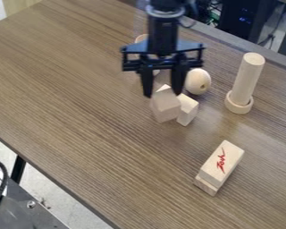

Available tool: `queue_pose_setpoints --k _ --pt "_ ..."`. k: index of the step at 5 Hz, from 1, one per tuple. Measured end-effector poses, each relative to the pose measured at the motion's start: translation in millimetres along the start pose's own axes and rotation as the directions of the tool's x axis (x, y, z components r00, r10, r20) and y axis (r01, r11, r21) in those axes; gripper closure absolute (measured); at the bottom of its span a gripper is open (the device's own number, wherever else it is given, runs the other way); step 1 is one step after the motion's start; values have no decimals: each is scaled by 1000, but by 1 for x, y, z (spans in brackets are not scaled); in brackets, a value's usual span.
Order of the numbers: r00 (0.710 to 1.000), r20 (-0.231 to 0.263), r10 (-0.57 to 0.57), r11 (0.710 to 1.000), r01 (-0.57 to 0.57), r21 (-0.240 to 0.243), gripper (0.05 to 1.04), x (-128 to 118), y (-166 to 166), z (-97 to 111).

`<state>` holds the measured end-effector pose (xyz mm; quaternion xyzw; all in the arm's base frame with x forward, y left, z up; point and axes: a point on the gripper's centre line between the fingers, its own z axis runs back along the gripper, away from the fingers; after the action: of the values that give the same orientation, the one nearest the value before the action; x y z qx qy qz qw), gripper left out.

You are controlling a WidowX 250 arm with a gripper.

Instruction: Move the cube from the left side and put it on top of the other cube in the right side

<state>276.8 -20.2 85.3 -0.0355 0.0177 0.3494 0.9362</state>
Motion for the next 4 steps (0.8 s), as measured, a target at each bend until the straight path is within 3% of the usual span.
queue_pose_setpoints --k 1,2,4 --pt "991 15 -132 991 132 -21 567 -10 -22 7" --pt "972 -5 -234 971 234 -45 567 -22 -38 16" --pt "912 -153 -381 924 379 -44 567 -37 -54 18"
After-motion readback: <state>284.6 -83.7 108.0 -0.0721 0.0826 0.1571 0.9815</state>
